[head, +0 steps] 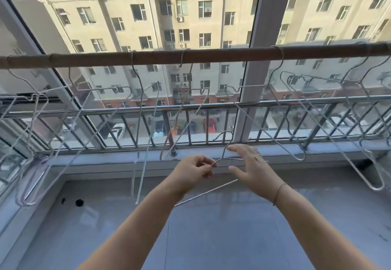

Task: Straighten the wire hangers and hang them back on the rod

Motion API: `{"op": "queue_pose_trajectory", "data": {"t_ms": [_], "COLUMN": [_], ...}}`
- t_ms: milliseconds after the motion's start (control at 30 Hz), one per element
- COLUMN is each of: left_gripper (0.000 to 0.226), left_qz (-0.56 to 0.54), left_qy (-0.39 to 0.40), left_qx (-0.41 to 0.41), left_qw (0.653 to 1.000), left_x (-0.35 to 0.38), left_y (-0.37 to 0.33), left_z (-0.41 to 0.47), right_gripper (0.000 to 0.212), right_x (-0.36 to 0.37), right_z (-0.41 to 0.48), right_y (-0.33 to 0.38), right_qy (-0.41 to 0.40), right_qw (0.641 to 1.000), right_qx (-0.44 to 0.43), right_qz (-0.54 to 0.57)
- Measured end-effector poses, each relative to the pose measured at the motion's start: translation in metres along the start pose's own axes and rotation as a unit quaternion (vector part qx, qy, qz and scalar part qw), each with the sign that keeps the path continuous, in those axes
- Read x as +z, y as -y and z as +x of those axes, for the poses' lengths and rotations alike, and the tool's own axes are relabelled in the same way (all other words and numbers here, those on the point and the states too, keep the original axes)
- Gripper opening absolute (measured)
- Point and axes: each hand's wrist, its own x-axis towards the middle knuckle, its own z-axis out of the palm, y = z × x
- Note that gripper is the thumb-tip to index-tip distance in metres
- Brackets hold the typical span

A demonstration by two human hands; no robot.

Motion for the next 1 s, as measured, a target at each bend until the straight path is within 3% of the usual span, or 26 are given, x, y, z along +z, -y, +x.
{"op": "queue_pose_trajectory", "data": {"t_ms": [67, 167, 267, 333, 367, 467, 567, 700, 1000], "left_gripper": [0.017, 0.019, 0.009, 0.008, 0.010, 0.018, 0.014, 0.011, 0.011], "left_qz": [0.025, 0.088, 0.146, 0.102, 0.068, -0.042, -0.154, -0.250, -0.258], "left_qy": [0.001, -0.020, -0.156, -0.229, -0.222, -0.096, -0.031, -0.036, -0.074], "left_qx": [0.014, 0.043, 0.097, 0.121, 0.117, 0.082, 0.088, 0.095, 0.143], "left_qw": [1.000, 0.995, 0.972, 0.960, 0.966, 0.991, 0.984, 0.963, 0.953], "left_x": [0.000, 0.004, 0.017, 0.032, 0.040, 0.063, 0.078, 0.083, 0.059], "left_y": [0.002, 0.004, 0.006, 0.005, 0.003, -0.010, -0.034, -0.071, -0.133], "left_z": [-0.007, -0.014, -0.021, -0.030, -0.033, -0.038, -0.033, -0.024, -0.006], "right_gripper": [0.030, 0.009, 0.012, 0.015, 0.017, 0.017, 0.018, 0.021, 0.018], "right_x": [-0.002, -0.009, -0.015, -0.019, -0.021, -0.030, -0.043, -0.067, -0.106], "right_z": [-0.005, -0.018, -0.034, -0.046, -0.051, -0.060, -0.062, -0.059, -0.015], "right_y": [0.000, 0.003, 0.003, 0.004, 0.006, 0.014, 0.024, 0.038, 0.067], "right_qy": [0.023, 0.044, 0.034, 0.012, 0.000, -0.035, -0.083, -0.120, -0.166], "right_qw": [0.999, 0.998, 0.995, 0.990, 0.987, 0.973, 0.960, 0.934, 0.899], "right_qx": [0.004, 0.039, 0.067, 0.087, 0.095, 0.107, 0.103, 0.096, 0.055], "right_qz": [-0.031, 0.023, 0.072, 0.108, 0.129, 0.201, 0.248, 0.322, 0.403]}}
